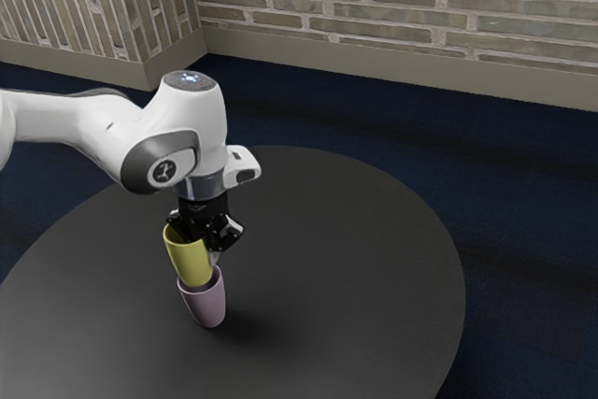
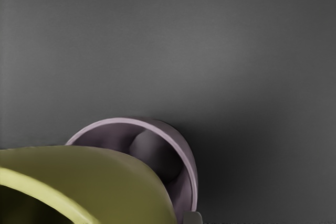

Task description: Place the left cup onto the right cup

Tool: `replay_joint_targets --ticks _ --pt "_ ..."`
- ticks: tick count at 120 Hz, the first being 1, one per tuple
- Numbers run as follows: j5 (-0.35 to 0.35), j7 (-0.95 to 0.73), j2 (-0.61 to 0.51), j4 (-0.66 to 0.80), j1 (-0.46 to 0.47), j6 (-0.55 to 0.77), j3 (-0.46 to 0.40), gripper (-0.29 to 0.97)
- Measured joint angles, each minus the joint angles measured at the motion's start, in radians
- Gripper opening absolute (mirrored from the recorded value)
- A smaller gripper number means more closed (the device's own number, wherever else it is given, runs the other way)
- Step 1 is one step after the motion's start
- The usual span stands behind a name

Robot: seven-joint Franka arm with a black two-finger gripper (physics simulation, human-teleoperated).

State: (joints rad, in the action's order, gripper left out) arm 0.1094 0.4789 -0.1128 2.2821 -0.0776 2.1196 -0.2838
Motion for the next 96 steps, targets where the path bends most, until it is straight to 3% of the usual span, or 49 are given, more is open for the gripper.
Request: replay_joint_targets --ticks 44,71,96 --pt "-0.001 0.018 0.007 0.001 0.000 0.012 0.000 -0.09" --pt "-0.008 0.018 0.013 0.002 0.000 0.021 0.000 0.36" --pt "-0.009 0.017 0.014 0.002 0.000 0.025 0.000 0.56"
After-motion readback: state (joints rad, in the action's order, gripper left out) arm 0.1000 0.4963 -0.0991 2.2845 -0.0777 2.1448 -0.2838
